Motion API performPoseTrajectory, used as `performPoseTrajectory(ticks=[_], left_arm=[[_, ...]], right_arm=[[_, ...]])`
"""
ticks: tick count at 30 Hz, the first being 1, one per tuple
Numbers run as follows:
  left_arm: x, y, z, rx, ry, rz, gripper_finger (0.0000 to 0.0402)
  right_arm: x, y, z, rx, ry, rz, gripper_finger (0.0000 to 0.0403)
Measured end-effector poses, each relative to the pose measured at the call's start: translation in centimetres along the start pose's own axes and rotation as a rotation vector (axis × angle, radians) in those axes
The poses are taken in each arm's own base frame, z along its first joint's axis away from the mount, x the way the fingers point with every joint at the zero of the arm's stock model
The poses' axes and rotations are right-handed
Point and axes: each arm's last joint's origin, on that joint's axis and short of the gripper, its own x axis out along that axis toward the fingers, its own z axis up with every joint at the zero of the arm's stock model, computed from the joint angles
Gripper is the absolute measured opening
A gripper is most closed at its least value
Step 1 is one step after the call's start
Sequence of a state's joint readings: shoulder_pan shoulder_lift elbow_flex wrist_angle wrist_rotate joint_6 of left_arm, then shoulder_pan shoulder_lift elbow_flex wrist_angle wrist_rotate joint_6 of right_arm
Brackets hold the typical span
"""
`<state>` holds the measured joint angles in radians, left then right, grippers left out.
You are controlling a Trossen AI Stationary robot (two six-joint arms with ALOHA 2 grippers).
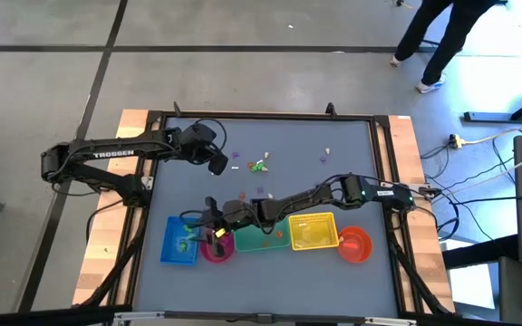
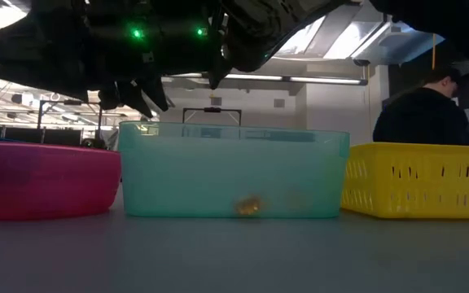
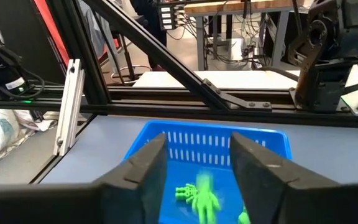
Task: Sort Halloween decoration
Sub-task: Put the green skeleton toy into the blue bin, then put the white bone toy into the yellow bin
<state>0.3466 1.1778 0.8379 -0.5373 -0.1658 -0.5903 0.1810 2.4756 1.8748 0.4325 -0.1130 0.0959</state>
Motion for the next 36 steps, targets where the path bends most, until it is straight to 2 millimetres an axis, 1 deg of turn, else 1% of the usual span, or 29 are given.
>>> performPoseTrajectory(ticks=[4, 9, 10, 13, 17, 20, 23, 26, 29, 31, 33, 36], left_arm=[[0.0, 0.0, 0.0, 0.0, 0.0, 0.0, 0.02], [0.0, 0.0, 0.0, 0.0, 0.0, 0.0, 0.02], [0.0, 0.0, 0.0, 0.0, 0.0, 0.0, 0.02], [0.0, 0.0, 0.0, 0.0, 0.0, 0.0, 0.02], [0.0, 0.0, 0.0, 0.0, 0.0, 0.001, 0.02], [0.0, 0.0, 0.0, 0.0, 0.0, 0.0, 0.02], [0.0, 0.0, 0.0, -0.002, -0.002, -0.001, 0.02], [0.0, 0.0, 0.0, 0.001, 0.004, 0.003, 0.02], [0.0, 0.0, 0.0, 0.001, 0.004, 0.003, 0.02], [0.0, 0.0, -0.1, 0.001, 0.006, 0.004, 0.02], [0.0, 0.0, -0.1, 0.002, 0.006, 0.004, 0.02], [0.0, 0.0, -0.1, 0.002, 0.007, 0.005, 0.02]], right_arm=[[0.0, 0.0, 0.0, 0.001, 0.0, -0.001, 0.0202], [-0.1, -0.3, -0.1, 0.007, 0.041, -0.003, 0.0208], [-0.4, -0.5, 0.1, 0.013, 0.07, 0.004, 0.0207], [-1.5, -1.4, 1.7, 0.032, 0.147, 0.041, 0.0202], [-3.4, -2.8, 4.3, 0.054, 0.212, 0.082, 0.0195], [-4.9, -3.5, 5.9, 0.02, 0.26, 0.123, 0.0193], [-6.7, -3.3, 8.1, -0.061, 0.3, 0.158, 0.0193], [-8.5, -2.5, 9.5, -0.136, 0.372, 0.172, 0.0193], [-10.2, -2.1, 9.7, -0.161, 0.446, 0.194, 0.0193], [-11.6, -1.9, 9.4, -0.157, 0.499, 0.199, 0.0193], [-13.0, -2.0, 9.4, -0.155, 0.51, 0.181, 0.0193], [-15.4, -2.1, 8.7, -0.148, 0.536, 0.146, 0.0193]])
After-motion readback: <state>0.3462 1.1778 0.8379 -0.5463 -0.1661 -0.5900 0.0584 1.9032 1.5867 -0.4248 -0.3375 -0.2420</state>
